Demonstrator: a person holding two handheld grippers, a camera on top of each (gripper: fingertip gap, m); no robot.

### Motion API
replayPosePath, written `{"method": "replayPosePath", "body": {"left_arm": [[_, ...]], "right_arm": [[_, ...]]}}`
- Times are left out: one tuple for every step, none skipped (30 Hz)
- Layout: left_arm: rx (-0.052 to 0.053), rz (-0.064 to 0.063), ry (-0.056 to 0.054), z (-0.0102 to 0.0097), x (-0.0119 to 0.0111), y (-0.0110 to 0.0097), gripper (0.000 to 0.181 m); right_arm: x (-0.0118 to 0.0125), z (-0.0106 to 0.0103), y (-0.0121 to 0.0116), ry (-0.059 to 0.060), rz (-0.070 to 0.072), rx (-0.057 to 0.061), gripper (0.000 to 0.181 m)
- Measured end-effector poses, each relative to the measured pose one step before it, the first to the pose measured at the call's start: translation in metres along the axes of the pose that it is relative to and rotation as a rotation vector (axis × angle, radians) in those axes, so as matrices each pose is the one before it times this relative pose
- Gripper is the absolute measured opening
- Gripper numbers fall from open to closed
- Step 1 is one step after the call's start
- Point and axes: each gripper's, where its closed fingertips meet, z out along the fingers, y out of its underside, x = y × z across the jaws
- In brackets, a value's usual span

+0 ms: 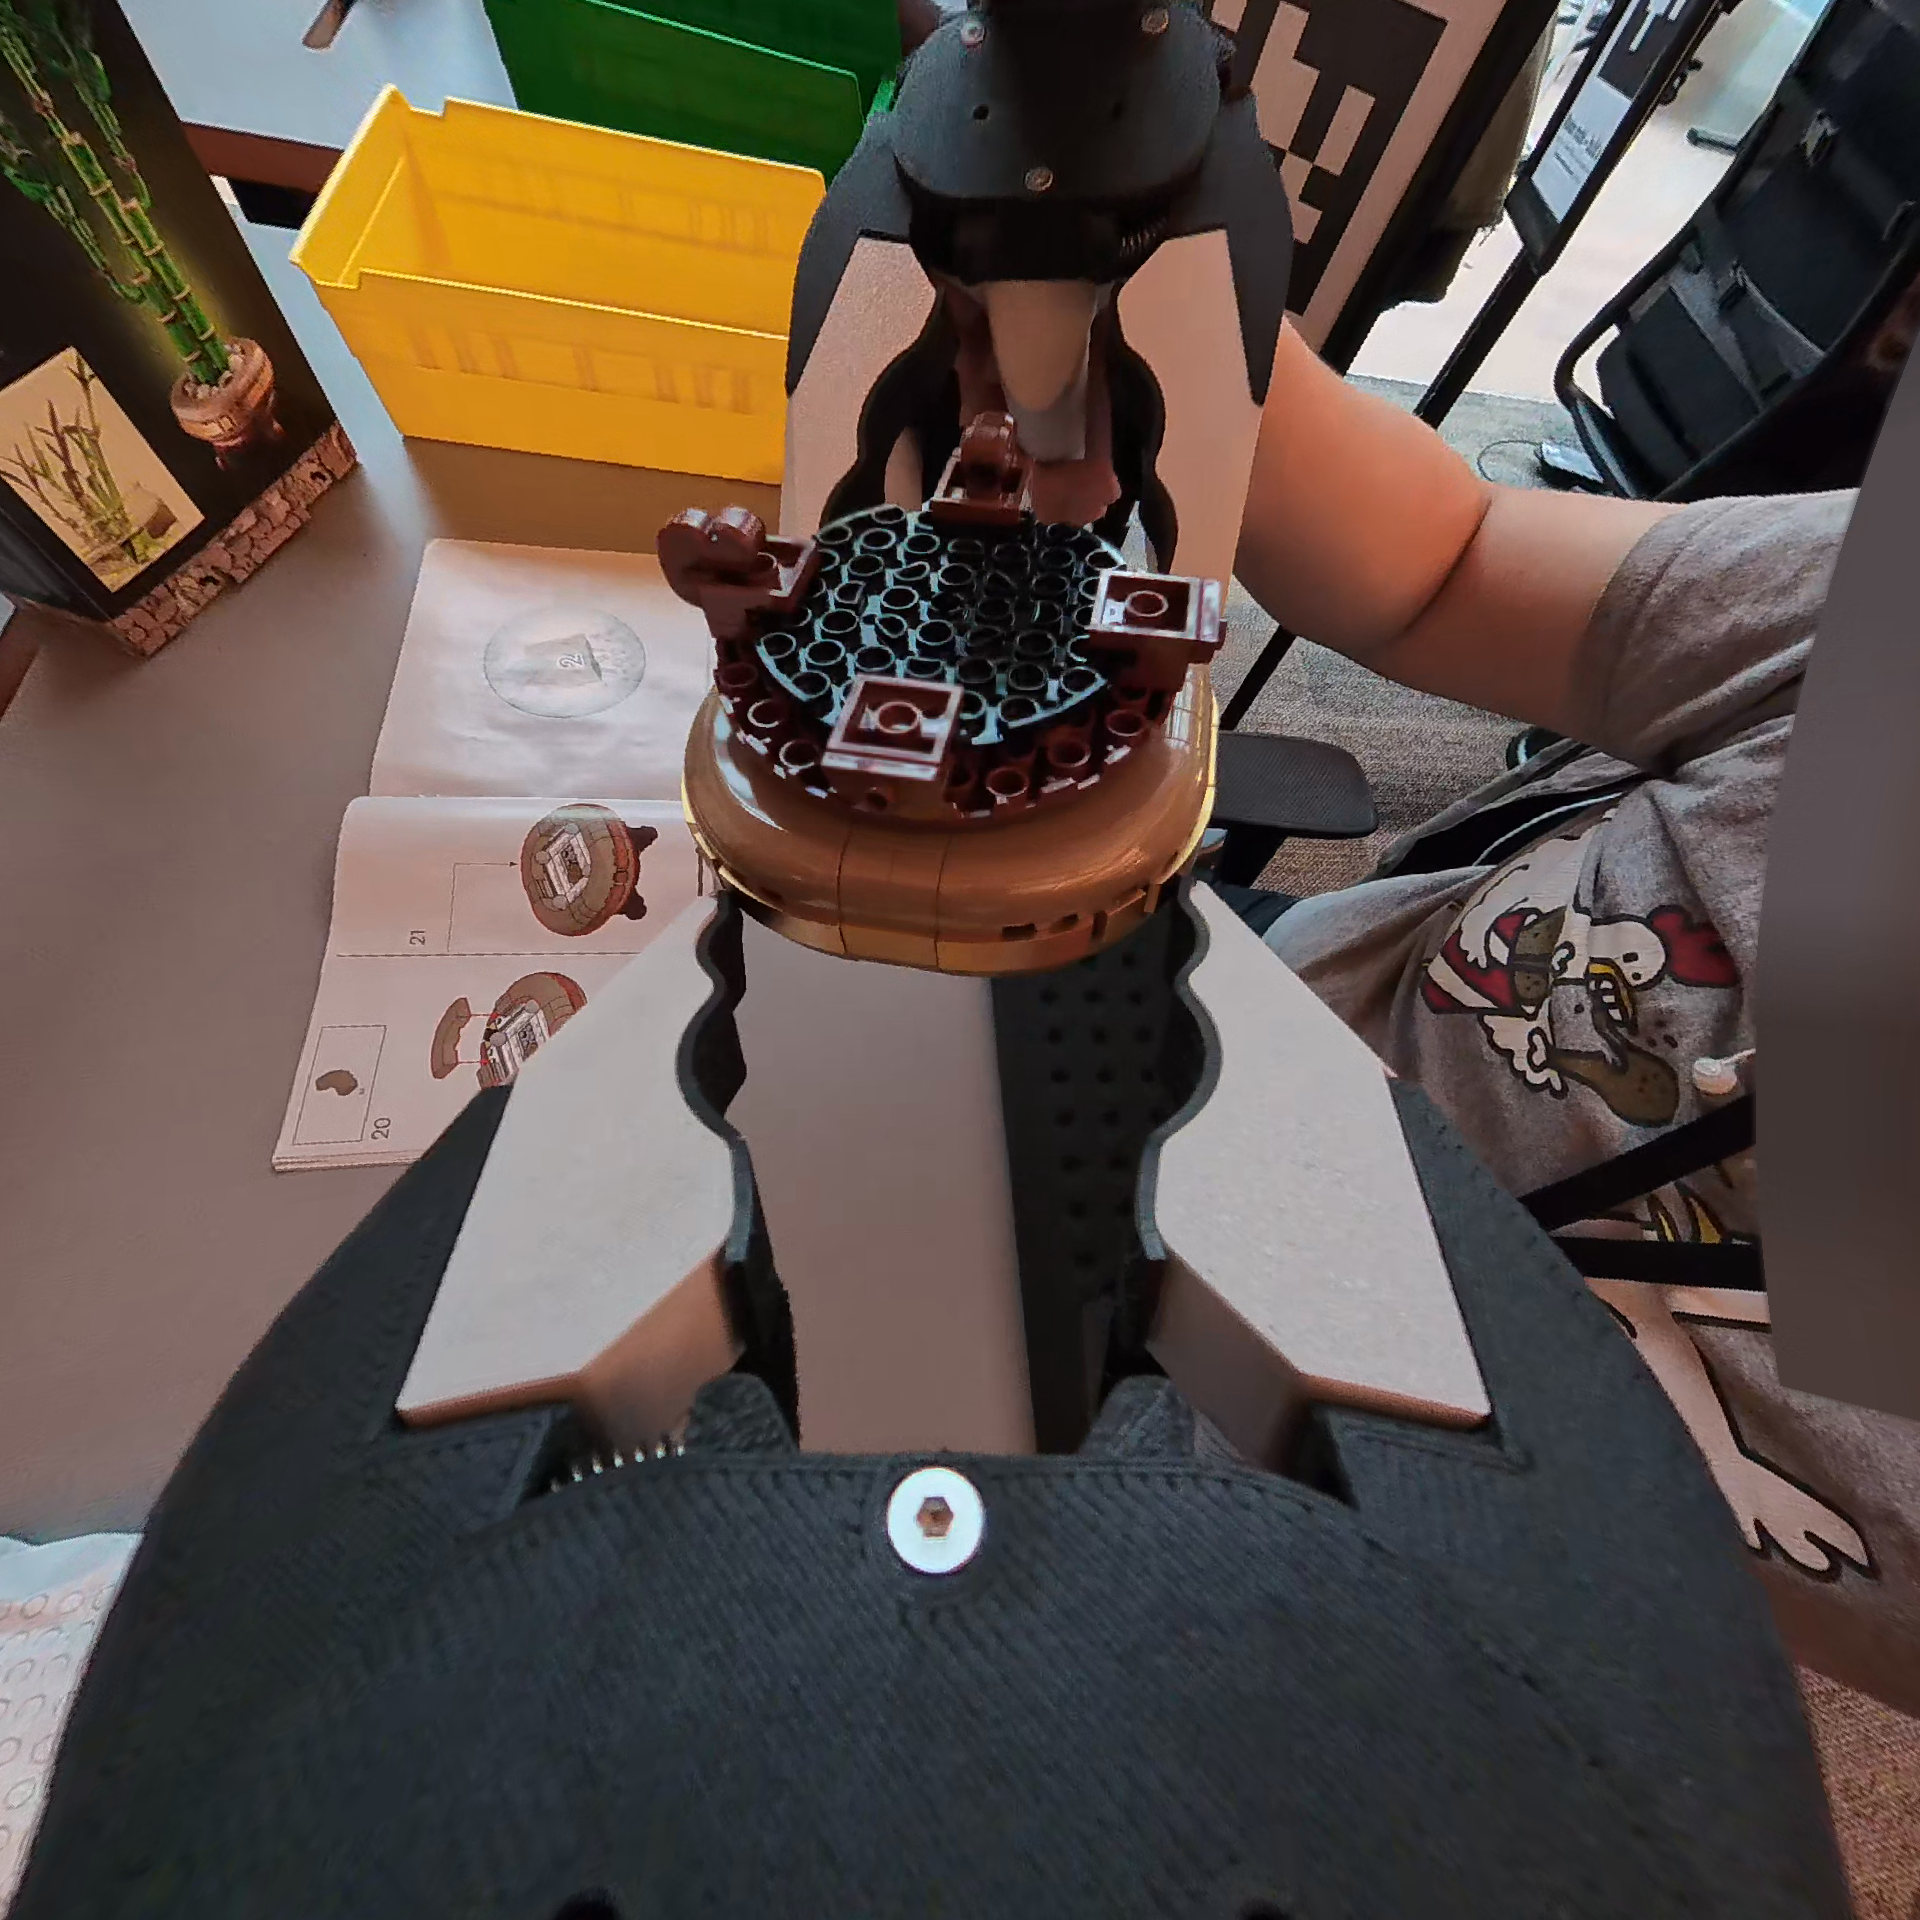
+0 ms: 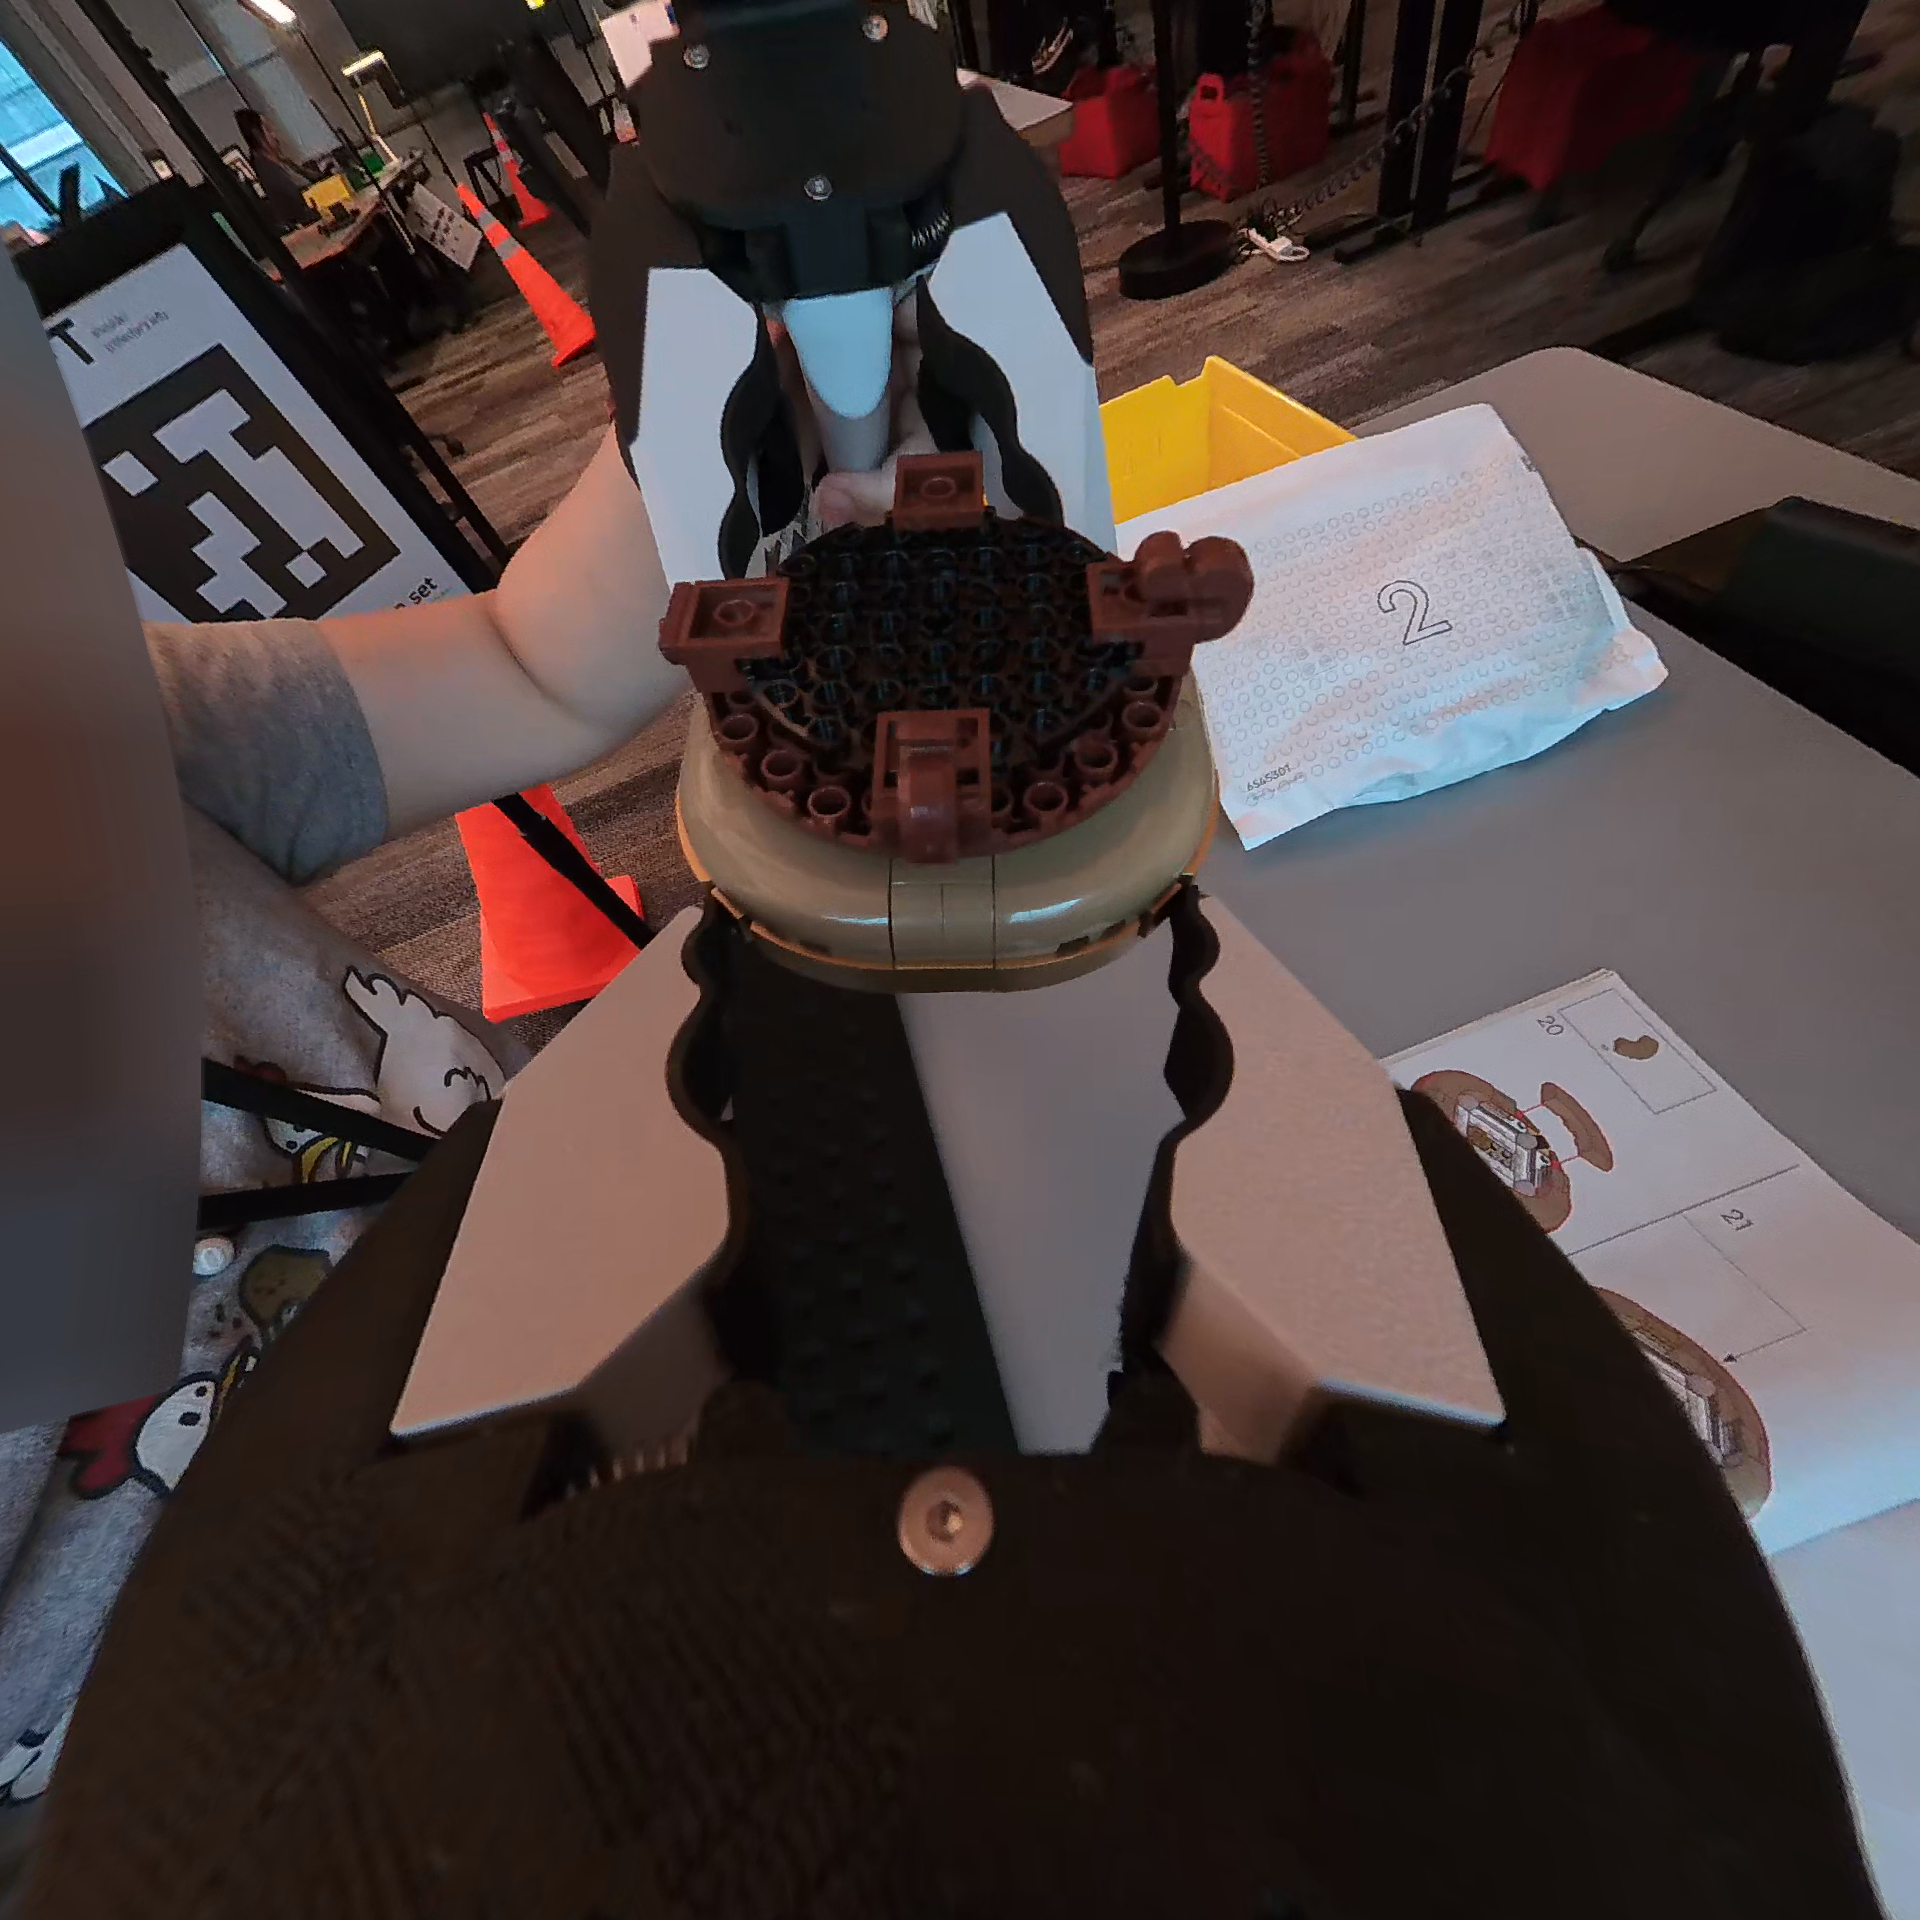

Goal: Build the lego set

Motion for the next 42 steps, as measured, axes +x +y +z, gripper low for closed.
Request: {"method": "replayPosePath", "body": {"left_arm": [[-0.0015, -0.0009, -0.0002, -0.00021, -0.00022, 0.00045, 0.081], [0.0002, 0.0003, -0.0013, -0.00034, -0.00014, 0.00007, 0.081], [0.0, -0.001, 0.0002, -0.00037, -0.00007, 0.00007, 0.081], [0.0009, 0.0009, -0.0019, -0.00024, -0.00014, -0.00002, 0.081], [0.0033, 0.0006, -0.001, -0.0004, -0.00002, -0.00029, 0.081], [0.0041, -0.0012, -0.0001, -0.00036, 0.0, -0.00044, 0.081], [0.0048, 0.0001, -0.0008, -0.00024, -0.00014, -0.00033, 0.081], [0.0051, 0.0025, -0.0021, -0.00009, -0.00022, -0.00005, 0.081], [-0.0012, 0.0039, -0.0026, 0.00045, -0.00014, 0.00113, 0.081], [0.0002, 0.0044, -0.0048, 0.00091, -0.00051, 0.00164, 0.081], [-0.0013, 0.0034, -0.0039, 0.00159, -0.0002, 0.00258, 0.081], [-0.005, 0.008, -0.008, 0.00222, -0.00039, 0.00397, 0.081], [-0.0119, 0.0106, -0.0155, 0.0029, -0.00059, 0.00565, 0.081], [-0.0175, 0.0154, -0.0158, 0.00318, -0.00019, 0.00675, 0.081], [-0.0133, 0.0171, -0.0156, 0.00323, -0.00013, 0.00692, 0.081], [-0.002, 0.0077, -0.0125, 0.00339, -0.0001, 0.00594, 0.081], [0.0084, 0.0016, -0.0071, 0.00318, -0.0002, 0.00521, 0.081], [0.0194, -0.0043, -0.0021, 0.00266, 0.00017, 0.00393, 0.081], [0.0271, -0.0088, -0.0003, 0.00218, -0.00042, 0.00332, 0.081], [0.0214, -0.0142, 0.003, 0.00199, -0.0008, 0.00392, 0.081], [0.0166, -0.0082, -0.0043, 0.00209, -0.00219, 0.00463, 0.081], [-0.0018, -0.0055, 0.0003, 0.00293, -0.00168, 0.0074, 0.081], [-0.0123, -0.0086, -0.0001, 0.00373, -0.0021, 0.00888, 0.081], [-0.0087, -0.0058, -0.0019, 0.00393, -0.00235, 0.00863, 0.081], [0.006, -0.0099, -0.0016, 0.00334, -0.00222, 0.00631, 0.081], [0.0054, -0.0127, 0.0017, 0.00304, -0.00186, 0.00613, 0.081], [0.0078, -0.0061, -0.002, 0.00234, -0.00229, 0.00551, 0.081], [0.0161, 0.0009, -0.0074, 0.00178, -0.00277, 0.00458, 0.081], [0.0109, 0.0005, -0.0056, 0.00171, -0.00228, 0.00504, 0.08], [0.0143, 0.0022, -0.0071, 0.00173, -0.0025, 0.00499, 0.08], [0.0155, -0.0037, -0.0044, 0.00133, -0.00262, 0.0048, 0.08], [0.0094, -0.0051, -0.0045, 0.00112, -0.00284, 0.00559, 0.081], [-0.0006, -0.0026, -0.0076, 0.00122, -0.00287, 0.00667, 0.08], [-0.0072, -0.002, -0.0089, 0.00151, -0.00252, 0.0072, 0.081], [-0.0165, -0.0068, -0.0062, 0.00183, -0.0017, 0.00839, 0.08], [-0.0214, -0.0091, -0.005, 0.00214, -0.00164, 0.00892, 0.08], [-0.0156, -0.0097, -0.0041, 0.0019, -0.00142, 0.00788, 0.08], [-0.0056, -0.0098, -0.0032, 0.00167, -0.0012, 0.00645, 0.08], [-0.0078, -0.0113, -0.0009, 0.00163, -0.00104, 0.00618, 0.08], [-0.0041, -0.0095, -0.0008, 0.00143, -0.00094, 0.00526, 0.08], [-0.0093, -0.0068, -0.0012, 0.00164, -0.00072, 0.00539, 0.08], [-0.0141, -0.0035, -0.0013, 0.00175, -0.00047, 0.00577, 0.08]], "right_arm": [[0.00015, -0.00012, -0.00116, 0.0007, -0.0024, 0.0021, 0.084], [0.00018, -0.00007, -0.00101, 0.0005, -0.0011, 0.0022, 0.084], [-0.00002, 0.00004, -0.00063, -0.0003, -0.0015, -0.0003, 0.085], [0.00015, 0.00015, -0.00061, 0.001, -0.0021, 0.0003, 0.085], [-0.00001, -0.00009, -0.00067, -0.0005, -0.0014, 0.0024, 0.084], [-0.00004, 0.00003, -0.00059, -0.0007, -0.0007, 0.0031, 0.084], [0.00002, 0.00019, -0.00003, -0.0005, -0.0007, 0.0025, 0.084], [0.00024, 0.00047, 0.00064, 0.0001, -0.0027, 0.0014, 0.084], [0.00036, 0.00062, 0.00105, -0.0005, -0.0043, 0.0039, 0.084], [0.00064, 0.00078, 0.00201, 0.0001, -0.0044, 0.0032, 0.084], [0.00065, 0.00097, 0.00289, -0.0011, -0.0074, 0.0017, 0.084], [0.00082, 0.00117, 0.00351, 0.0004, -0.0145, 0.0034, 0.084], [0.0013, 0.00152, 0.00416, 0.0049, -0.0222, 0.0025, 0.084], [0.00079, 0.00172, 0.00346, 0.0034, -0.0266, 0.0095, 0.084], [0.00044, 0.00184, 0.00391, 0.0022, -0.0255, 0.0067, 0.084], [0.00043, 0.00194, 0.00453, 0.0022, -0.0191, -0.0018, 0.084], [0.00055, 0.00149, 0.00385, 0.0001, -0.0146, 0.0015, 0.084], [0.00034, 0.00148, 0.00393, -0.0046, -0.0069, 0.0016, 0.084], [0.00079, 0.00158, 0.00408, -0.0084, 0.0049, 0.0027, 0.084], [0.00114, 0.00234, 0.00544, -0.0107, 0.0091, -0.006, 0.084], [0.0025, 0.00276, 0.00541, -0.0038, 0.0077, -0.0047, 0.084], [0.00191, 0.00319, 0.00642, -0.0076, 0.0103, -0.0134, 0.084], [0.00247, 0.00338, 0.00593, -0.0007, -0.0013, -0.0104, 0.084], [0.00274, 0.00334, 0.00587, -0.0007, -0.0015, -0.0093, 0.084], [0.00278, 0.00307, 0.00673, -0.0053, 0.005, -0.0121, 0.084], [0.00239, 0.00318, 0.00618, -0.0099, 0.0088, -0.005, 0.084], [0.00263, 0.0033, 0.00597, -0.0095, 0.0067, -0.0011, 0.084], [0.00298, 0.00368, 0.00717, -0.0066, 0.0027, -0.007, 0.084], [0.00274, 0.00412, 0.0078, -0.01, 0.0025, -0.0099, 0.084], [0.00294, 0.00444, 0.00845, -0.011, 0.0048, -0.0123, 0.084], [0.00291, 0.00533, 0.00938, -0.0104, 0.0059, -0.0197, 0.084], [0.00303, 0.00591, 0.00869, -0.009, 0.0057, -0.0133, 0.083], [0.00323, 0.0062, 0.00816, -0.0093, 0.0062, -0.0087, 0.082], [0.00304, 0.00612, 0.0079, -0.0108, 0.0041, -0.0062, 0.082], [0.00264, 0.00575, 0.00727, -0.013, 0.0031, -0.0039, 0.083], [0.00253, 0.00548, 0.00692, -0.0117, 0.0037, -0.0044, 0.083], [0.00216, 0.00551, 0.00678, -0.0124, 0.0025, -0.0068, 0.083], [0.00195, 0.00539, 0.00689, -0.0129, 0.0031, -0.0096, 0.083], [0.00145, 0.00524, 0.00657, -0.0141, 0.0054, -0.0112, 0.083], [0.00138, 0.00515, 0.00673, -0.0136, 0.0059, -0.0159, 0.083], [0.00138, 0.00483, 0.00635, -0.0103, 0.0049, -0.0223, 0.082], [0.00081, 0.00333, 0.00516, -0.0064, 0.0124, -0.0375, 0.082]]}}
